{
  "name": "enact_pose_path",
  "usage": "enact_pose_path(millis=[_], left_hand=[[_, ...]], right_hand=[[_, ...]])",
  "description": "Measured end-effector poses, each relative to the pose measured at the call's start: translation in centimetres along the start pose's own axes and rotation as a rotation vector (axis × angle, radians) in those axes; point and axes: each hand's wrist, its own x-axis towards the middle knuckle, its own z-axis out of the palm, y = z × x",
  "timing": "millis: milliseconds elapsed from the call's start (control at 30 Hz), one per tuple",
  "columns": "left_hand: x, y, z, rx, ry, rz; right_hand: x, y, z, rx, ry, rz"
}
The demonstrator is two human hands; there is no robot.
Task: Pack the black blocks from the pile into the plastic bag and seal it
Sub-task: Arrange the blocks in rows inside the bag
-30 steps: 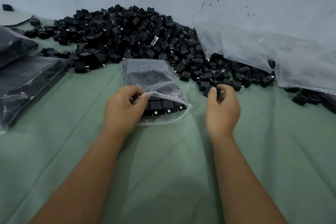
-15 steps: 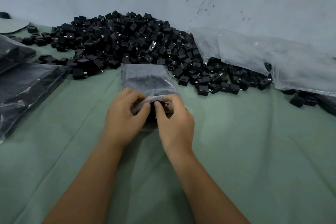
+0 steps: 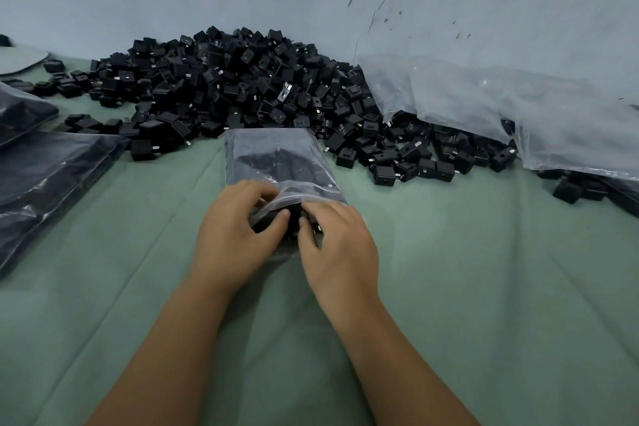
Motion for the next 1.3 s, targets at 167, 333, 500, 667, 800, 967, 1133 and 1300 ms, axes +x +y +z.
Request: enact_pose_path(millis=[167,333,500,667,800,967,1133,1300], left_hand=[[-0.1,0.5,-0.3,-0.008,0.136,0.103],[-0.1,0.6,-0.3,-0.037,0.162,0.064],[0.0,0.5,-0.3,-0.066,0.140,0.018],[-0.1,0.7,-0.2,-0.001,0.192,0.128],[-0.2,0.4,-0.2,0.030,0.229,0.164],[-0.2,0.2,-0.1,0.076,0.243,0.200],[-0.2,0.1,0.0,0.051,0.254,0.201],[-0.2,0.0,0.1,0.051,0.293,0.211]], right_hand=[[0.7,-0.8,0.6,0.077,-0.070,0.124],[0.1,-1.6,0.3,-0.024,-0.094,0.036],[-0.5,-1.2,-0.3,-0.129,-0.143,-0.095],[-0.5,-1.0,0.2,-0.144,-0.223,-0.117],[-0.4,-1.2,0.5,-0.174,-0.298,-0.123],[1.4,-1.8,1.1,-0.299,-0.453,-0.008],[3.6,-3.2,1.6,-0.479,-0.631,0.044],[6.1,-4.4,2.5,-0.597,-0.737,0.011]])
